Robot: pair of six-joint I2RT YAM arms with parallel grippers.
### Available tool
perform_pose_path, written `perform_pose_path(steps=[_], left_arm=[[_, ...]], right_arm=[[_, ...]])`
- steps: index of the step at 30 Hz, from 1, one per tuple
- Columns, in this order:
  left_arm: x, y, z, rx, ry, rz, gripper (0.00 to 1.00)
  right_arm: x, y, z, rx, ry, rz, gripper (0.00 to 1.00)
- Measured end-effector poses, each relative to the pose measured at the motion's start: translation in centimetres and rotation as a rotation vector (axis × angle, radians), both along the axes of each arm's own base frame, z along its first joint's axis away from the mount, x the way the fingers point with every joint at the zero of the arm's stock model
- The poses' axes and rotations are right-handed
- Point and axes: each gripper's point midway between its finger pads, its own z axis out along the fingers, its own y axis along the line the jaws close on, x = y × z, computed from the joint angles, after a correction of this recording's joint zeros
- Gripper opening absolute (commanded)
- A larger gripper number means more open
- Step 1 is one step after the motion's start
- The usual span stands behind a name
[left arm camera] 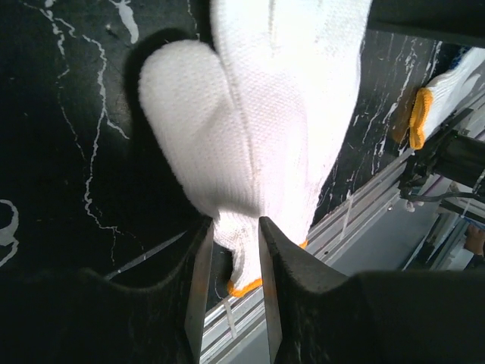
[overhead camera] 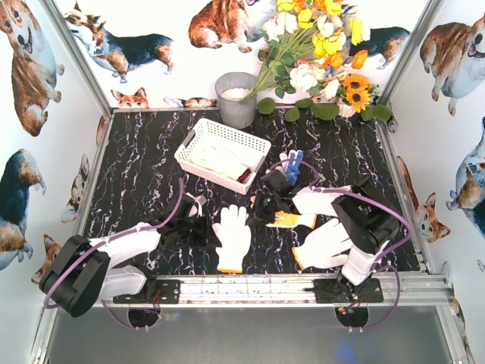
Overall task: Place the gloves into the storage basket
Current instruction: Adjust the glove at the center of the board.
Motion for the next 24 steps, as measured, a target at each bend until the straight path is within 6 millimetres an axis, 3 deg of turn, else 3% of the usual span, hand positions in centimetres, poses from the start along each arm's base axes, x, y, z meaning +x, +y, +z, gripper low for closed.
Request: perform_pose_path(steps=[3,5,11,13,19,24], left_arm=[[0.0,-0.2,0.3,-0.021,-0.008,-0.006,0.28],[0.0,-0.3,0.6,-0.030,-0.018,-0.005,0.33],[0.3,0.3,1.0,0.007,-0.040,0.010,0.70],[0.9,0.7,1.6,0.040,-0.065,0.020,0.77],[5.5,2.2,7.0,0.123,-0.242,0.077,0.86],[10.3,6.1,12.0,0.234,-0.373,0.178,0.87]], right_arm=[[0.7,0.7,0.0,0.015,-0.028,0.017,0.05],[0.9,1.0,0.0,0.025,-0.040,0.026,0.11],[1.1,1.3,0.6,0.046,-0.065,0.041,0.44],[1.0,1.0,1.2,0.038,-0.087,0.046,0.55],[0.5,-1.0,5.6,0.012,-0.200,0.066,0.70],[1.6,-5.4,9.7,-0.048,-0.332,0.004,0.75]])
